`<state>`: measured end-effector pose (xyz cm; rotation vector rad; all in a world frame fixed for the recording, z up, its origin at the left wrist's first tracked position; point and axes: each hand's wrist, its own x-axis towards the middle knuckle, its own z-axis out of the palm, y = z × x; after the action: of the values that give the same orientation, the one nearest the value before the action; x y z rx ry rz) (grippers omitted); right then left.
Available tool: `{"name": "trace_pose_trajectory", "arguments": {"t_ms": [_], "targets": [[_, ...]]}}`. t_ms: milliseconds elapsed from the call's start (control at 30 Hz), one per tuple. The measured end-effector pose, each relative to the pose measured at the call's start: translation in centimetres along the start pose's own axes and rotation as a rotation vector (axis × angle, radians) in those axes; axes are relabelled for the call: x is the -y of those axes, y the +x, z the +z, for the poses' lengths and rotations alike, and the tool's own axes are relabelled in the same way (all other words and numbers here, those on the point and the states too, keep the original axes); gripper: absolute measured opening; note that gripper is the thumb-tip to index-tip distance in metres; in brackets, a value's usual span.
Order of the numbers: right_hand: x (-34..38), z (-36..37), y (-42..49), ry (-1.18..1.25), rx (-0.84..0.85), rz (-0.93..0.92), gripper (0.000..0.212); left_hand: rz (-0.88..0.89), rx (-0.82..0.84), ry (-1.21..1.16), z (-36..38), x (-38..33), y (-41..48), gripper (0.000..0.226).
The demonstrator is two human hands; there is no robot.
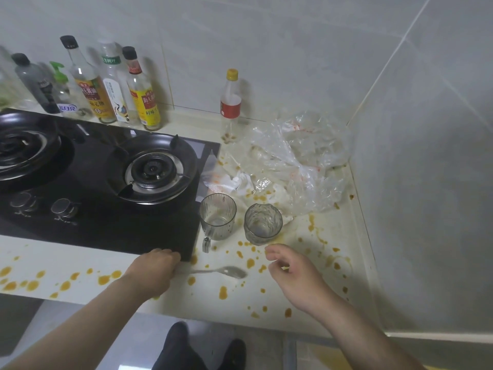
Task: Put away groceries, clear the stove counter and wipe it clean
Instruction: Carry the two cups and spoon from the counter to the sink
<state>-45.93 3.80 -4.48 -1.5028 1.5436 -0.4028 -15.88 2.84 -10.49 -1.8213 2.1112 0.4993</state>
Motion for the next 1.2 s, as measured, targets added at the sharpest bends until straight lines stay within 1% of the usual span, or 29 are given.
{"name": "trace_pose_trajectory", "arguments": {"t_ms": [167,333,433,500,567,700,867,1000,1200], "targets": [[-0.1,-0.2,0.3,-0.014,0.009,0.009,0.034,0.052,-0.030,-0.132,0.5,0.6,-0.6,0.016],[0.0,-0.5,0.7,-0.003,-0.005,0.010,0.031,0.011,-0.097,-0.413,-0.8,-0.2,-2.6,0.022],[0.3,-1.0,0.8,0.021,-0.040,-0.002,0.031,-0.083,-0.160,-0.648,-2.1,-0.2,-4.6,0.025],[0.5,-1.3,0.8,0.051,-0.069,-0.018,0.030,-0.160,-0.233,-0.818,-3.5,0.0,-6.1,0.027],[0.9,-1.5,0.8,0.092,-0.097,-0.043,0.028,-0.189,-0.309,-0.905,-5.3,0.3,-7.2,0.028],[2.0,-1.9,1.2,0.160,-0.137,-0.089,0.028,-0.187,-0.370,-0.949,-9.0,0.8,-7.8,0.028],[2.7,-2.3,2.2,0.178,-0.155,-0.095,0.025,-0.255,-0.444,-0.985,-12.2,0.9,-5.9,0.025],[2.6,-2.4,2.6,0.167,-0.155,-0.084,0.027,-0.294,-0.452,-1.070,-12.9,0.5,-3.5,0.019],[2.4,-2.4,3.0,0.156,-0.151,-0.078,0.024,-0.277,-0.390,-1.074,-12.5,0.1,-0.6,0.019]]}}
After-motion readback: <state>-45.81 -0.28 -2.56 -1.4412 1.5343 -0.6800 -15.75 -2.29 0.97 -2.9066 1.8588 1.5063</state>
